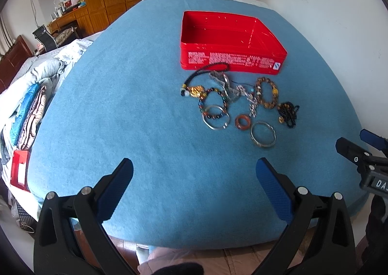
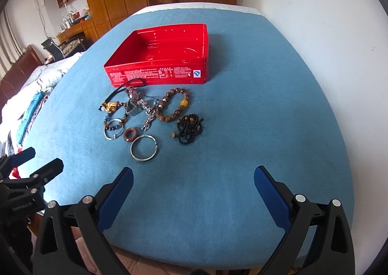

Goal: Organize jewelry
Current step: 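Grasp the multicolored bead bracelet with the left gripper while the right gripper grasps the black bead bracelet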

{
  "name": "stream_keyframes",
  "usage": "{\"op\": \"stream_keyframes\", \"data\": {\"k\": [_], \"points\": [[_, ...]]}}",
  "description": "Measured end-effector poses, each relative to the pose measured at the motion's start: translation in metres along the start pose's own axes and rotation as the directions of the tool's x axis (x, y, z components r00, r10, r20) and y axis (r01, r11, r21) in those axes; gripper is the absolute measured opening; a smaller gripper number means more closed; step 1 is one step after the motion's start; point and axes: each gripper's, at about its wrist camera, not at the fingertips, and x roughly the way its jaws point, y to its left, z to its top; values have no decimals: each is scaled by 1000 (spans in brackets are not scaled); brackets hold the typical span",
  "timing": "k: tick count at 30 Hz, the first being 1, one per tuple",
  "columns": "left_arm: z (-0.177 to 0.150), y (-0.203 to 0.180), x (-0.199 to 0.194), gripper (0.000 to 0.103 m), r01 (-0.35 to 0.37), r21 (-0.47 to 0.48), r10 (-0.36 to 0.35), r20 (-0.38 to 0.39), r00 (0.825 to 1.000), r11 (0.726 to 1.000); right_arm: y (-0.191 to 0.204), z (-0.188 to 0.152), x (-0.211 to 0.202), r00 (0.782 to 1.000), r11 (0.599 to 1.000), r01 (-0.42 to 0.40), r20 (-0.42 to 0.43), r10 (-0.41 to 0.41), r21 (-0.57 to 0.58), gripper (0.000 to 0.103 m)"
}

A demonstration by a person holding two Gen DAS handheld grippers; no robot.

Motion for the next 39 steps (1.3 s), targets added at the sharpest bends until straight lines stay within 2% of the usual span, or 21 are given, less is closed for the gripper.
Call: {"op": "stream_keyframes", "data": {"k": [6, 14, 16, 18, 20, 21, 24, 30, 34, 39], "points": [[24, 23, 12, 100, 43, -63, -43, 2, 999, 997, -12, 23, 22, 997, 998, -65, -42, 66, 17, 99], [47, 30, 51, 99, 100, -80, -108, -107, 988, 992, -21, 48, 62, 978, 985, -163, -123, 169, 60, 99], [48, 26, 61, 99, 110, -69, -119, -132, 984, 992, -22, 52, 70, 976, 986, -156, -141, 163, 59, 91], [50, 21, 71, 95, 117, -55, -125, -158, 980, 992, -24, 54, 81, 969, 982, -170, -166, 181, 78, 82], [51, 20, 80, 81, 128, -56, -136, -187, 973, 990, -25, 55, 89, 962, 979, -184, -186, 198, 91, 78], [53, 18, 85, 78, 131, -57, -140, -200, 970, 990, -25, 55, 93, 961, 979, -182, -195, 196, 91, 77], [58, 17, 96, 76, 144, -72, -157, -226, 961, 987, -26, 57, 98, 957, 978, -186, -208, 201, 90, 72], [73, 11, 114, 69, 145, -69, -158, -239, 958, 987, -27, 64, 109, 955, 980, -182, -224, 197, 86, 64], [81, 12, 130, 49, 157, -89, -176, -273, 946, 983, -28, 66, 119, 947, 977, -192, -242, 209, 95, 57], [89, 11, 148, 37, 160, -101, -183, -300, 936, 982, -27, 69, 128, 945, 977, -195, -250, 210, 85, 54]]}}
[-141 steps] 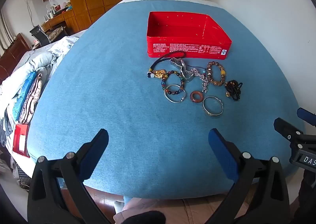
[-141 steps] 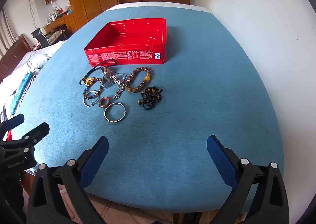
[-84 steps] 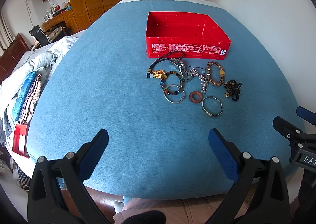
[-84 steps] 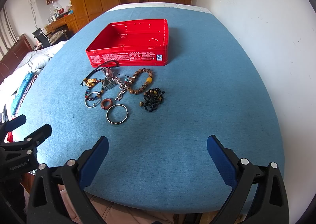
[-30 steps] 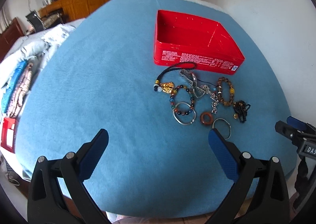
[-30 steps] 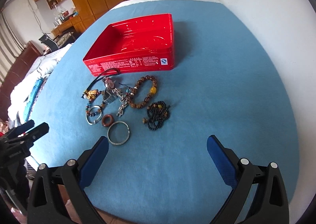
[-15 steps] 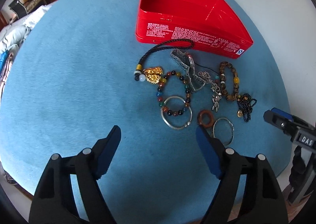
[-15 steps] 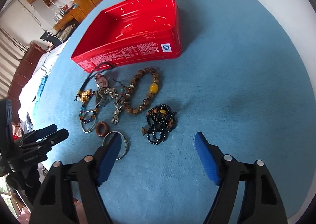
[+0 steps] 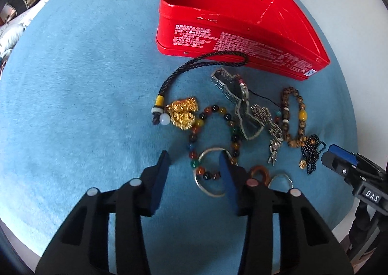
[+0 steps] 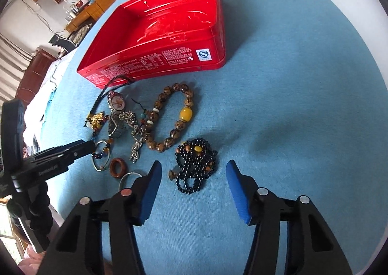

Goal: Organize jewelry
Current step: 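Grasp the multicolored bead bracelet with the left gripper while the right gripper grasps the black bead bracelet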

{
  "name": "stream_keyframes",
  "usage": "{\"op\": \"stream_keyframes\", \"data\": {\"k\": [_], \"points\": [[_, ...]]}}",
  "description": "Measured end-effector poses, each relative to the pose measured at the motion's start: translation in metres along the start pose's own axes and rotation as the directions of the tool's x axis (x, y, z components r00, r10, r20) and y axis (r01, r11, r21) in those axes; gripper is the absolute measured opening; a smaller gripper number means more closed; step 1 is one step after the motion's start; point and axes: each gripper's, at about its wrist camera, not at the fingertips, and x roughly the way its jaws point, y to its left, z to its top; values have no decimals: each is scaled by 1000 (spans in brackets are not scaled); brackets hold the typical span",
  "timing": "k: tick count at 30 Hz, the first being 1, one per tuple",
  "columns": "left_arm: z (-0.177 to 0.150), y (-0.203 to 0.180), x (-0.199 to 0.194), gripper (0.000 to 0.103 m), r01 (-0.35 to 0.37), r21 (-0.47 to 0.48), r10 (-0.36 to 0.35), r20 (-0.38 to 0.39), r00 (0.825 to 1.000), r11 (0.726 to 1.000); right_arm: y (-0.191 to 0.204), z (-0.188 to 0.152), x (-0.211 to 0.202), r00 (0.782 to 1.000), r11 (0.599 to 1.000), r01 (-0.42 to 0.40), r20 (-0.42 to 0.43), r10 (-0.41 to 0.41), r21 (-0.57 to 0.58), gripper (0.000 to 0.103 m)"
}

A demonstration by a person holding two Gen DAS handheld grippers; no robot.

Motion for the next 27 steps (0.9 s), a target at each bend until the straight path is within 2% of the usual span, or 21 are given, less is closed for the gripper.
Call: {"op": "stream_keyframes", "data": {"k": [4, 6, 8, 9, 16, 25, 27], "points": [[10, 1, 5, 23, 3, -2, -3, 2, 1000, 1000, 0, 7, 6, 1000, 1000, 3, -7, -3, -6, 52], [16, 1, 10, 20, 9, -2, -9, -7, 1000, 1000, -1, 9, 10, 1000, 1000, 3, -15, -3, -2, 52], [18, -2, 14, 9, 2, 4, -2, -3, 1000, 1000, -2, 12, 14, 1000, 1000, 6, -23, -6, -1, 52], [19, -2, 15, 8, 5, 9, -4, -6, 1000, 1000, -3, 13, 17, 1000, 1000, 7, -28, -7, 2, 52], [27, 1, 19, 6, 50, 1, -50, 15, 999, 999, -3, 16, 25, 999, 1000, 11, -45, -11, 10, 52], [18, 21, -15, 6, 133, -10, -131, 85, 988, 991, -6, 16, 25, 998, 999, 27, -52, -25, 22, 52], [7, 26, -35, 6, 146, -6, -144, 106, 984, 989, -5, 14, 25, 998, 999, 36, -55, -36, 14, 52]]}}
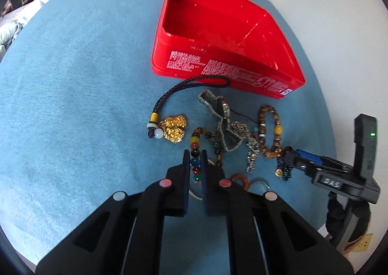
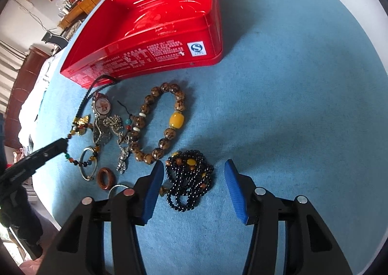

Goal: Organize jewelry
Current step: 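Grasp the multicolored bead bracelet with the left gripper while the right gripper grasps the black bead bracelet, then carry both bracelets into the red tin box and open both grippers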

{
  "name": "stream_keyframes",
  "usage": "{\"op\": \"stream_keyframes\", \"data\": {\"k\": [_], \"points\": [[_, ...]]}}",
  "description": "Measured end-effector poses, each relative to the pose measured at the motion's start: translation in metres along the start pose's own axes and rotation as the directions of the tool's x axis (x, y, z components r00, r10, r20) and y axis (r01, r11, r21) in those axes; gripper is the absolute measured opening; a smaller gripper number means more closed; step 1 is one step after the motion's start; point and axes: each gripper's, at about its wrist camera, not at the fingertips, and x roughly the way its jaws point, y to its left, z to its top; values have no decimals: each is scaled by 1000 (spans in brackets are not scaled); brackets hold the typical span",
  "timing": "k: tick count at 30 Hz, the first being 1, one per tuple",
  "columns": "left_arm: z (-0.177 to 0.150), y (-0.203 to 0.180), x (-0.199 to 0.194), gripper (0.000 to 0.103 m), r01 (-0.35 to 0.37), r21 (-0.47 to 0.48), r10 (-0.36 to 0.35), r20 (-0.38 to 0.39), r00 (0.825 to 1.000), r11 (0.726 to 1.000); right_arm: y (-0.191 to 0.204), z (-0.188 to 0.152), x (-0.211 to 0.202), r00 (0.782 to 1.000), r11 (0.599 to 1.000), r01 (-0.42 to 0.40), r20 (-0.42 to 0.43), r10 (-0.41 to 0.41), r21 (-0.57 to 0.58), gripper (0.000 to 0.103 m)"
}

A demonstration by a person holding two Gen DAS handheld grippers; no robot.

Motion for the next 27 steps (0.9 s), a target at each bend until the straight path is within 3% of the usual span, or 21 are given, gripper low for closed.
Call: {"op": "stream_keyframes", "data": {"k": [9, 10, 12, 17, 19, 27], "points": [[-18, -18, -38, 6, 46, 31, -48, 86, 995, 998, 14, -5, 7, 998, 996, 69, 0, -69, -52, 53], [-19, -19, -38, 6, 43, 31, -46, 89, 995, 999, 18, -6, 8, 996, 994, 89, 8, -88, -68, 41], [-18, -17, -39, 6, 42, 22, -44, 89, 995, 999, 23, -8, 9, 994, 990, 105, 20, -104, -97, 28], [-20, -16, -36, 6, 42, 12, -43, 88, 995, 999, 18, -12, 4, 999, 996, 38, 16, -37, -82, 14], [-20, -15, -39, 6, 44, 10, -44, 95, 995, 999, 16, -17, -4, 1000, 997, -1, 22, 3, -73, 13], [-9, -24, -58, 6, 47, 37, -53, 153, 987, 998, 18, -8, -61, 987, 996, -22, 160, 35, -83, 13]]}}
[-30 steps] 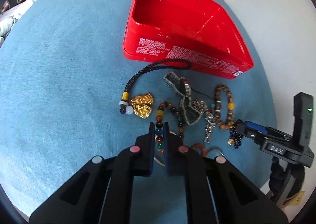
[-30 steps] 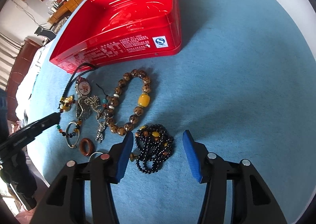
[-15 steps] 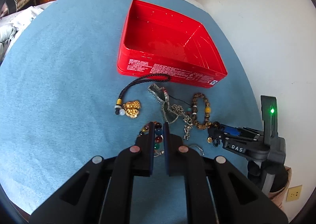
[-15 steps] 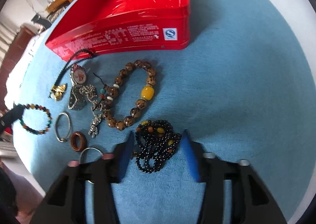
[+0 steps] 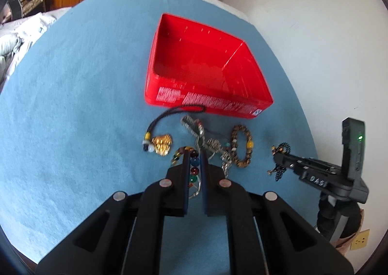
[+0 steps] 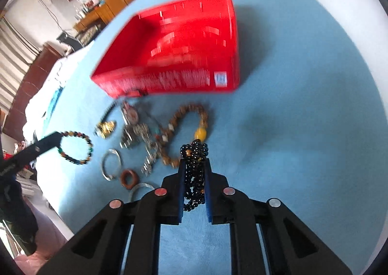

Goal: Organize jewelry
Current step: 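Carry both bracelets into the red tin box and open both grippers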

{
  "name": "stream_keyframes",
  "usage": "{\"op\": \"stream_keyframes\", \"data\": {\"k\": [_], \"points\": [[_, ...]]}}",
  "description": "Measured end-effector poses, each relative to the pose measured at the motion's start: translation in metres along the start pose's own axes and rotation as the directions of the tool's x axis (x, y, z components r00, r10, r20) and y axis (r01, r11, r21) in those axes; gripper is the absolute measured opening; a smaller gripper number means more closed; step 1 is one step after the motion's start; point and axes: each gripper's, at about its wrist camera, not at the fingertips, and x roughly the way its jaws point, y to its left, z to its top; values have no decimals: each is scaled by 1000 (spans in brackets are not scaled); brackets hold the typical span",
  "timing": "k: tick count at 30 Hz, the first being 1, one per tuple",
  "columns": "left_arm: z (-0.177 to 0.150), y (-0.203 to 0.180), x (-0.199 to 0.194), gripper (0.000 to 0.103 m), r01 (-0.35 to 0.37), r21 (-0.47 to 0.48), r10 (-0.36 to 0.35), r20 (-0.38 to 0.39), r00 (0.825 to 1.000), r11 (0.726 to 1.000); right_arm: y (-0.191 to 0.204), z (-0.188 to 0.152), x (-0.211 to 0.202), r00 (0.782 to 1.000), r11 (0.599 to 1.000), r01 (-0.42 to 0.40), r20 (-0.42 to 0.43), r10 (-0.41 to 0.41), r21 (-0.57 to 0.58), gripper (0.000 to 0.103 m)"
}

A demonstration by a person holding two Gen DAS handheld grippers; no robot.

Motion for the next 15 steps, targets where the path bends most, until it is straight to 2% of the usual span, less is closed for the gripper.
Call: {"op": "stream_keyframes", "data": {"k": [8, 11, 15], "points": [[54, -15, -10, 6, 5, 24, -8, 102, 995, 1000, 17, 68, -18, 994, 999, -18, 104, 21, -32, 13], [83, -19, -3, 6, 17, 30, -21, 133, 991, 999, 20, 96, -9, 993, 999, -20, 115, 24, -39, 13], [112, -21, 18, 6, 21, 36, -26, 137, 990, 999, 24, 130, 21, 994, 999, -17, 107, 21, -42, 13]]}}
